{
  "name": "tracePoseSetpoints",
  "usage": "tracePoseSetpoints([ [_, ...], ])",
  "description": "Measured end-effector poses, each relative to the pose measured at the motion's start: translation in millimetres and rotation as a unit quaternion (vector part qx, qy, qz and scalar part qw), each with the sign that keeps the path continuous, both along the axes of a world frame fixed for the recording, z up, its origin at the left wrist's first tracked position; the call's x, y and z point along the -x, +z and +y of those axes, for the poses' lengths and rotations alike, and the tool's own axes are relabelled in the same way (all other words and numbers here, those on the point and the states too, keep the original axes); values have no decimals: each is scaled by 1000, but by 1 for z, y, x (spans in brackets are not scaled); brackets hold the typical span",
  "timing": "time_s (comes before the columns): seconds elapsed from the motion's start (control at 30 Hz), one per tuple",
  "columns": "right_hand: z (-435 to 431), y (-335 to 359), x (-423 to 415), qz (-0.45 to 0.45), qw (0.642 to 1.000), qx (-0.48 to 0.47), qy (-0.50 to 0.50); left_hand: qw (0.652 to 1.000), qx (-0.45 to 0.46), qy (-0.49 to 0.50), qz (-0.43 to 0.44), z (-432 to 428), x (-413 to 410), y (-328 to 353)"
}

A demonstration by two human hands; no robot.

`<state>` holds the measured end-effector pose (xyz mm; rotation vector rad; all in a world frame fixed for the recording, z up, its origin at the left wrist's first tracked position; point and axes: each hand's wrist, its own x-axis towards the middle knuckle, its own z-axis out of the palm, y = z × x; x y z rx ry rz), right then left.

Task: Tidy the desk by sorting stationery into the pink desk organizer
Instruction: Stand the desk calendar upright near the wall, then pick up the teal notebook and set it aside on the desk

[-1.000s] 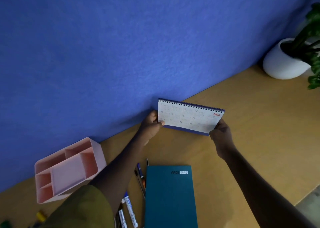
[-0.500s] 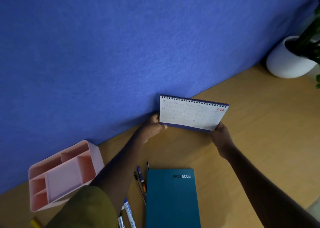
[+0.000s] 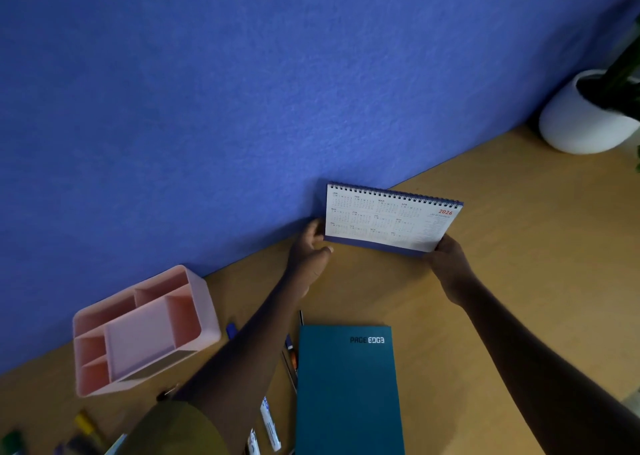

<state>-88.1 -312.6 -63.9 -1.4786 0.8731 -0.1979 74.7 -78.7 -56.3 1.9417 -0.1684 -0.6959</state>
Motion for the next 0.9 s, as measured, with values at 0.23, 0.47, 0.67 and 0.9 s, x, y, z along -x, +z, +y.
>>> tracePoseSetpoints([
  [0.23, -8, 4, 12, -38, 997, -2, -66, 990, -10, 122, -67, 30, 34, 16],
  [0.47, 29, 14, 60, 61, 987, 113, -101, 982, -19, 180, -63, 81, 108, 50],
  [0.67, 122, 24, 133, 85, 982, 167, -7, 984, -77, 162, -18, 135, 194, 46],
  [0.9, 212, 20, 193, 164, 965, 175, 102, 979, -158, 127, 14, 163, 253, 37],
])
